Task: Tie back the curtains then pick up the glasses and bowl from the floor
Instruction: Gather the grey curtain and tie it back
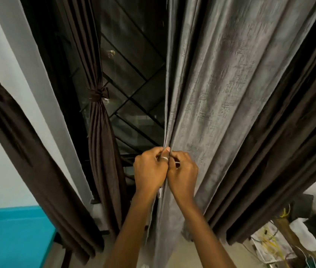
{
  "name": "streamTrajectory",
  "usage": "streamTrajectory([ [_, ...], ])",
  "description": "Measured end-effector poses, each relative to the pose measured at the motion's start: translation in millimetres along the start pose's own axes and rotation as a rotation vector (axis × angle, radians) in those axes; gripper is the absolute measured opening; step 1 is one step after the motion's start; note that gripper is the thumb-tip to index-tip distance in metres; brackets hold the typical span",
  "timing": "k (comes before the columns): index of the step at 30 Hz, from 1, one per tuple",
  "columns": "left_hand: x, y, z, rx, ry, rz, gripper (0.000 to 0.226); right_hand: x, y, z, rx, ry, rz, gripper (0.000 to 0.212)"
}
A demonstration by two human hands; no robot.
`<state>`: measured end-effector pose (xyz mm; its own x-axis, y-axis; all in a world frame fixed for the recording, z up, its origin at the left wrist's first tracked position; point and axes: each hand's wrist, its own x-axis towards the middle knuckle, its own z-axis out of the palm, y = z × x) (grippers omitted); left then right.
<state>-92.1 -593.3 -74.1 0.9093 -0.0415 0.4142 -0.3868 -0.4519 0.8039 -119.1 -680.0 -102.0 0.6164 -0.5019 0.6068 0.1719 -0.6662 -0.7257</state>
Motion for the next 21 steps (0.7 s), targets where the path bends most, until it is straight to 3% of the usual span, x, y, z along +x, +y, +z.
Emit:
streamTrajectory([
  [5,-6,21,3,0.174,-0.014,-0.014,0.052,-6,8,0,0.038,0.022,-0.005,0.022],
  [14,-3,39,5,0.385,0.036,-0.034,0.033,-4,5,1,0.187,-0.001,-0.035,0.046],
  [17,-1,38,2,0.376,0.016,-0.044,0.028,-3,6,-3,0.229,-0.045,-0.052,0.035],
  [19,3,35,-2,0.345,0.012,-0.055,0.028,-1,12,-13,0.271,-0.069,-0.001,0.018],
  [21,6,30,-7,0.322,0.01,-0.041,0.034,9,26,-26,0.224,0.037,0.136,0.039],
])
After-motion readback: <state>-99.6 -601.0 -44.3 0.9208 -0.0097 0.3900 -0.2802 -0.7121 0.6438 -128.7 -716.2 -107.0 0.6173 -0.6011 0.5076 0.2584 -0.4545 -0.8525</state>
